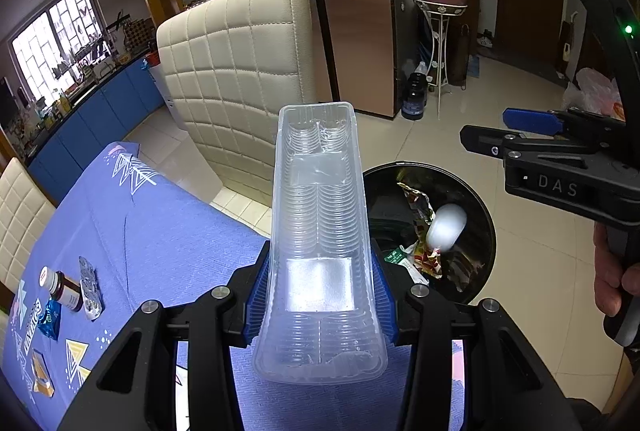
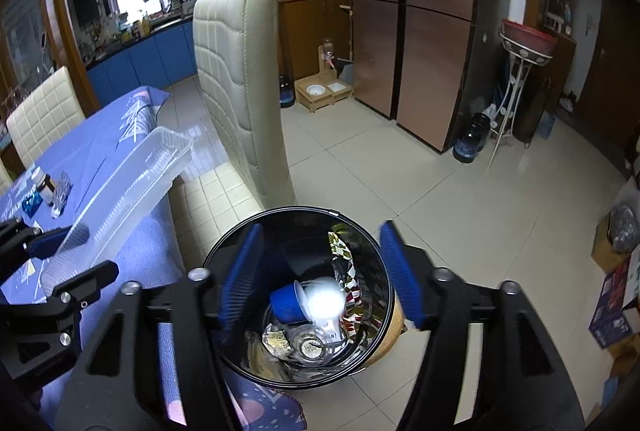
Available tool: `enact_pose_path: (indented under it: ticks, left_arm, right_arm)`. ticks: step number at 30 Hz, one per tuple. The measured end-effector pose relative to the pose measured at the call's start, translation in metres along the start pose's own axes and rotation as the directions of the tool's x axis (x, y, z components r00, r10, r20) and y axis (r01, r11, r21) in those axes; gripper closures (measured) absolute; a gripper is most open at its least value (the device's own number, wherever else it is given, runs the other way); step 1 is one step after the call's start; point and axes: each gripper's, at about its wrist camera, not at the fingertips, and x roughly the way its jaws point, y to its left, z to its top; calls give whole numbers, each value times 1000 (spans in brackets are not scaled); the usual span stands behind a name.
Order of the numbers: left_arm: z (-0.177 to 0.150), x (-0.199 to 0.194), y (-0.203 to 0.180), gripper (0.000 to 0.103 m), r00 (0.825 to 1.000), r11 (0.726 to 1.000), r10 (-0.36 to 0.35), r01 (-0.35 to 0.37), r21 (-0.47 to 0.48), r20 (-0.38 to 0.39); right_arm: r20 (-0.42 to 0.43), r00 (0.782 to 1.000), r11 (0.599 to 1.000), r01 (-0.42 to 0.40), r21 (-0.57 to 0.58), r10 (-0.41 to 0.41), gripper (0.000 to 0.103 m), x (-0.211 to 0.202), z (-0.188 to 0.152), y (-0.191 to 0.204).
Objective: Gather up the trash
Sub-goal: 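Open the right tool to drop the white lid into the bin, then lower the clear tray into the bin and open the left tool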
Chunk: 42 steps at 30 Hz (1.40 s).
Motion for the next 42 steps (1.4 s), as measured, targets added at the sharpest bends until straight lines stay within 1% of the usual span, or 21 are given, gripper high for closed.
enact_pose_path:
  ticks: [7, 14, 27, 29, 42]
  left_arm:
    - [2, 0, -6, 60, 1000, 1000, -10, 10, 15, -1]
    - [8, 2, -14, 59, 1000, 999, -22, 22, 28, 7]
    - [15, 6, -27, 59, 999, 998, -40, 39, 48, 13]
    - [16, 5, -29, 58, 999, 998, -44, 43, 52, 16]
    - [31, 2, -39, 56, 997, 996, -63, 61, 65, 34]
  right_arm:
    - [-9, 1000, 1000, 8, 22, -8, 38, 4, -3, -6]
    - [-13, 999, 999, 34, 26, -34, 38, 5, -4, -6]
    - [-25, 999, 997, 45, 58, -44, 38, 6, -9, -20]
    - [-26, 999, 997, 46, 59, -45, 38, 5, -10, -21]
    - [-19, 998, 996, 61, 71, -60, 38, 2, -11, -28]
